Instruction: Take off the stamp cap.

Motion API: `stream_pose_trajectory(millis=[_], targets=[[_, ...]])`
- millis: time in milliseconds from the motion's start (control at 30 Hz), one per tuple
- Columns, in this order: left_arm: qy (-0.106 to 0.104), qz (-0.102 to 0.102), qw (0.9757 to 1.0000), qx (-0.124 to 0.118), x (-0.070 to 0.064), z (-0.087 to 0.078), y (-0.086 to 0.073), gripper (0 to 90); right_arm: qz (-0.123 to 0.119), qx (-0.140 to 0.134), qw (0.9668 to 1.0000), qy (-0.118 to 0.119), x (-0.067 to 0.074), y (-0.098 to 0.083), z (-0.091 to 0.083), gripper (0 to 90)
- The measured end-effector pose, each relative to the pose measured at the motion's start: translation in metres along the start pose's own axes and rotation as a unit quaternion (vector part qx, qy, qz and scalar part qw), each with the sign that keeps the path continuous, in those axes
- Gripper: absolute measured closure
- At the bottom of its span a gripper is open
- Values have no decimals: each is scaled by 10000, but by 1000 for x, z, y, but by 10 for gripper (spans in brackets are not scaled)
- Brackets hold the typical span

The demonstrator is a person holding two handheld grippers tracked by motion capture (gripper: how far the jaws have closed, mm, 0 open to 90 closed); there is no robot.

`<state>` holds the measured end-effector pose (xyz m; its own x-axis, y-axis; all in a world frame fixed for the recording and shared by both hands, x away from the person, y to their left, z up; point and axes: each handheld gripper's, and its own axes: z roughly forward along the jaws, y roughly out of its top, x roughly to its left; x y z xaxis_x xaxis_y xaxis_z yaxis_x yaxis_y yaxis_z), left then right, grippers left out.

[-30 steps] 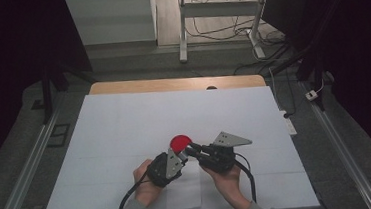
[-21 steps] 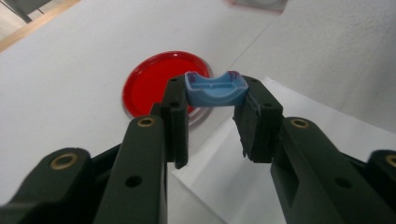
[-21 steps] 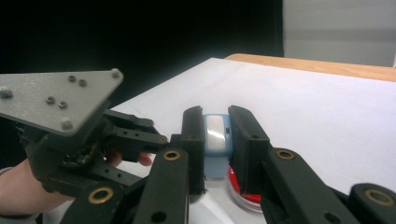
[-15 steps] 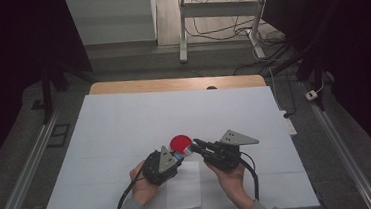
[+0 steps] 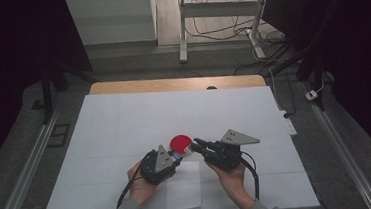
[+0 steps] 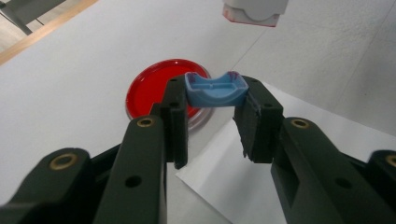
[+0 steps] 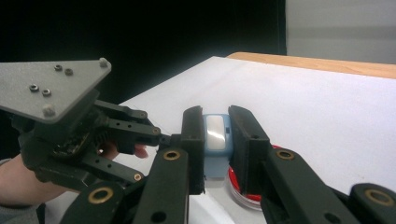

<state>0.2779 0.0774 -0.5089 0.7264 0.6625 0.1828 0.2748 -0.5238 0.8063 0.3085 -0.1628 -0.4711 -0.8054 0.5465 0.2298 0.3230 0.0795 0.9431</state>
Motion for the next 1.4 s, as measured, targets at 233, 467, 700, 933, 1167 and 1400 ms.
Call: stream_pose_trajectory(millis=[233, 467, 700, 933, 1167, 1400], targets=[[-49, -112, 9999, -38, 7, -8, -2, 657, 13, -15, 10000, -20, -2, 0, -2, 757], [-146, -217, 9996, -54, 16, -18, -6, 657, 7, 6, 10000, -47, -4, 0, -2, 757], [-162, -378, 9991, -129, 28, -34, -13, 656, -26, 21, 10000, -76, -6, 0, -3, 756], [-120, -494, 9986, -158, 40, -49, -23, 656, -63, 31, 9999, -107, -8, 0, -3, 756], [-84, -552, 9984, -125, 46, -59, -32, 656, -93, 55, 9999, -116, -9, 0, -3, 756], [-52, -684, 9976, -95, 51, -68, -42, 656, -116, 51, 9998, -136, -10, 1, -4, 756]])
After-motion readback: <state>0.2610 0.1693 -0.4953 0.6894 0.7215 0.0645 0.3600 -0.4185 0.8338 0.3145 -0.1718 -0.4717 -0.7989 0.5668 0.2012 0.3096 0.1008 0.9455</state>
